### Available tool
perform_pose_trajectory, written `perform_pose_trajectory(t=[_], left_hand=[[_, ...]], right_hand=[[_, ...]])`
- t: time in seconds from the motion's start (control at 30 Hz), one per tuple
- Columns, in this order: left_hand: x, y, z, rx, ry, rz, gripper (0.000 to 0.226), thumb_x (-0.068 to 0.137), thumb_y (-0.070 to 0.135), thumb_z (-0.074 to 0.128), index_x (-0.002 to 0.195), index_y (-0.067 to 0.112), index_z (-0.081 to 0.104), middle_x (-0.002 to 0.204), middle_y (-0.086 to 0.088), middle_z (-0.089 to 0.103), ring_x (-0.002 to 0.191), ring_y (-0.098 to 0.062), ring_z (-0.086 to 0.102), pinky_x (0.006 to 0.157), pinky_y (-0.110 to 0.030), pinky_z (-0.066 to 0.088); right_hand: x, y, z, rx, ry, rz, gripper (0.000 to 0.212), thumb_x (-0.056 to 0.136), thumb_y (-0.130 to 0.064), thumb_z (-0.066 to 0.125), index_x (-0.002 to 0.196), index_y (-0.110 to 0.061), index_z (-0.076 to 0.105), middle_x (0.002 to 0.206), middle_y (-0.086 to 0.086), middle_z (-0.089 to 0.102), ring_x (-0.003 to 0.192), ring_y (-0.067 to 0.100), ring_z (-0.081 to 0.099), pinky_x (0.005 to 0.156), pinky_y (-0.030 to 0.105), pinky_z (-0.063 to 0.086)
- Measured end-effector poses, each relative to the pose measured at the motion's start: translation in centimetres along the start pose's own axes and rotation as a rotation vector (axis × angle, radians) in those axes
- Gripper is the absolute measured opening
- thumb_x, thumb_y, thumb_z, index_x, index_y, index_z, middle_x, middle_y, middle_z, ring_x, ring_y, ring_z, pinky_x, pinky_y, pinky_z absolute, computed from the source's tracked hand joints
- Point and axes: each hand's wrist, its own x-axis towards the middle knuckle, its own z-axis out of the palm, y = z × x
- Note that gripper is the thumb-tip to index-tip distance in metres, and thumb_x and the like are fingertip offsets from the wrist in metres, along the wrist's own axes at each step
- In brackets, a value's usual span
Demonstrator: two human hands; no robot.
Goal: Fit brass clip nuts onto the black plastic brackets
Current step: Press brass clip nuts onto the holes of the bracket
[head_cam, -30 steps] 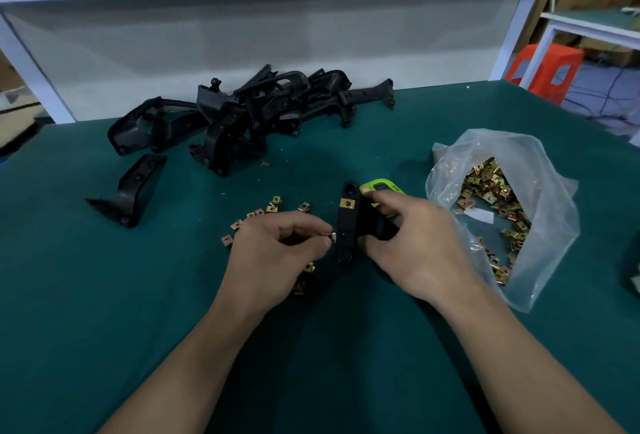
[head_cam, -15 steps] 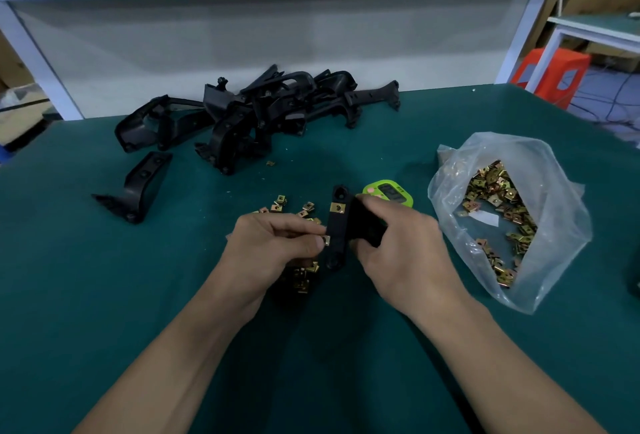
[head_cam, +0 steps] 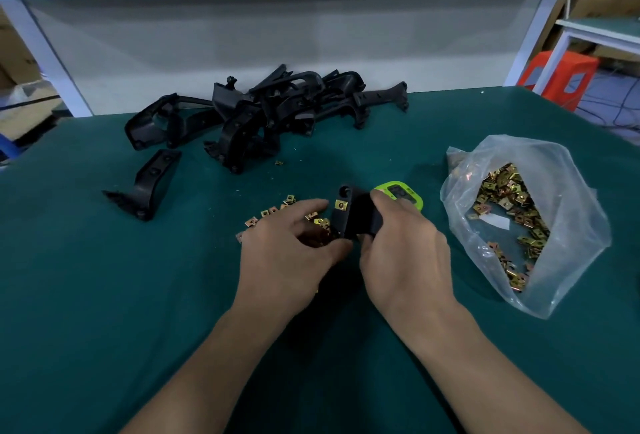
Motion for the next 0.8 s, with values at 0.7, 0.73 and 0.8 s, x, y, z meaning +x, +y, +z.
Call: perform_pose_trajectory(t=[0.7, 0.73, 0.8], left_hand=[[0.5, -0.3, 0.5, -0.264, -0.152, -0.097, 0.018, 0.091, 0.021, 0.075, 0.079, 0.034, 0.080, 0.073, 0.012, 0.075, 0.066, 0.000, 0.067, 0.061, -0.013, 0.051], [0.7, -0.3, 0.1, -0.282, -0.182, -0.134, 0.020, 0.092, 0.021, 0.074, 0.075, 0.030, 0.079, 0.069, 0.010, 0.073, 0.063, -0.003, 0.064, 0.059, -0.016, 0.050], [1.0, -0.5, -0.4, -0.295, -0.240, -0.179, 0.025, 0.093, 0.020, 0.073, 0.069, 0.024, 0.077, 0.065, 0.005, 0.068, 0.060, -0.009, 0.060, 0.057, -0.020, 0.049]], right_hand=[[0.7, 1.9, 0.1, 0.262, -0.016, 0.082, 0.044, 0.078, -0.022, 0.075, 0.117, -0.039, 0.064, 0.084, -0.013, 0.066, 0.082, 0.021, 0.063, 0.069, 0.031, 0.051], [0.6, 1.9, 0.1, 0.280, -0.020, 0.066, 0.045, 0.076, -0.022, 0.076, 0.116, -0.041, 0.064, 0.081, -0.016, 0.063, 0.078, 0.016, 0.060, 0.068, 0.027, 0.049], [0.7, 2.0, 0.3, 0.302, -0.043, 0.034, 0.046, 0.075, -0.022, 0.076, 0.113, -0.044, 0.064, 0.077, -0.020, 0.061, 0.074, 0.007, 0.054, 0.060, 0.012, 0.041]])
